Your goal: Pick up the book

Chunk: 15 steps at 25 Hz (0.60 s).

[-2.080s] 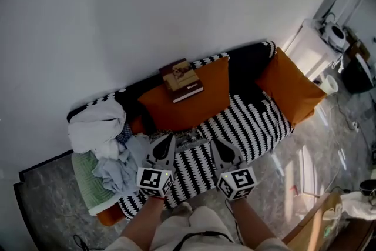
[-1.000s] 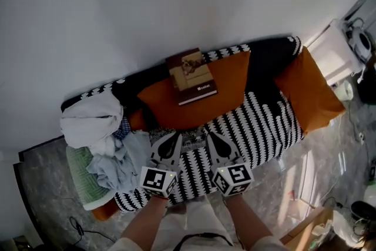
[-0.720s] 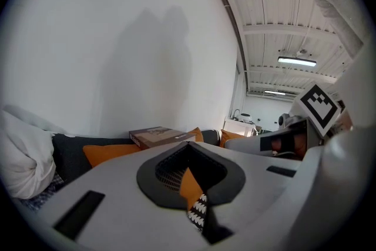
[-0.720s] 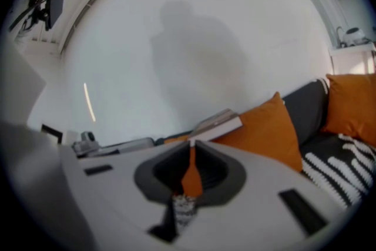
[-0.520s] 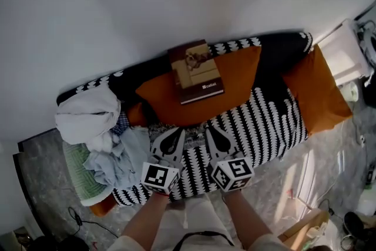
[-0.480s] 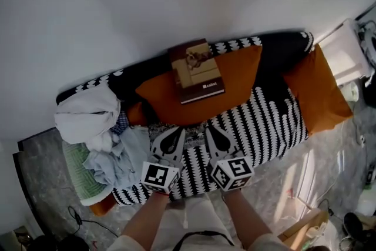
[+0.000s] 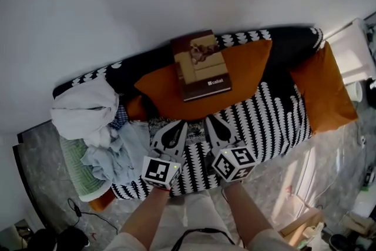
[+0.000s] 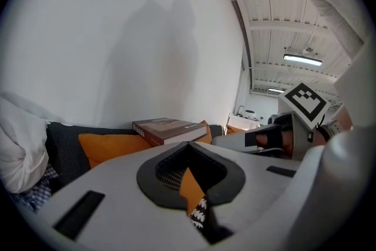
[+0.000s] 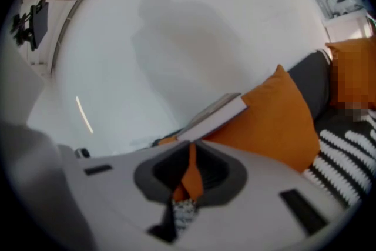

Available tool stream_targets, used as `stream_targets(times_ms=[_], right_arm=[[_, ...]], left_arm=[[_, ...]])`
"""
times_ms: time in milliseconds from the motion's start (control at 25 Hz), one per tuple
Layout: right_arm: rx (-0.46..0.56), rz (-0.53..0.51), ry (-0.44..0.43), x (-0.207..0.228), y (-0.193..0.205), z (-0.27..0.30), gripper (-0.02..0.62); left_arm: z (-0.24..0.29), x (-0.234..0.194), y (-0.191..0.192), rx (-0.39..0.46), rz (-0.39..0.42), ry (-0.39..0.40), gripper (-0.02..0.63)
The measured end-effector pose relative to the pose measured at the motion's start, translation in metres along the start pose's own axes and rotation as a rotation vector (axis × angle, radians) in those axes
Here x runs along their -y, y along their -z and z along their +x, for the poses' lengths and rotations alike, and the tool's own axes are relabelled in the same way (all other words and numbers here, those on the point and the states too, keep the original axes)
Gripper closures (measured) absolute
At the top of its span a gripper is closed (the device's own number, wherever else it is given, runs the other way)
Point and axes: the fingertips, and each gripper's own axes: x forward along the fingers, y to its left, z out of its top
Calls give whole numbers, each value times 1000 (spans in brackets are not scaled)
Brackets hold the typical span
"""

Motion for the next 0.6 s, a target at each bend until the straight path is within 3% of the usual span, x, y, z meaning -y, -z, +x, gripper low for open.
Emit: stream_targets(times_ms=[600], right_arm=[[-25,198,-69,11,3,35,460]], left_arm=[[14,-13,13,-22,5,-23,583]])
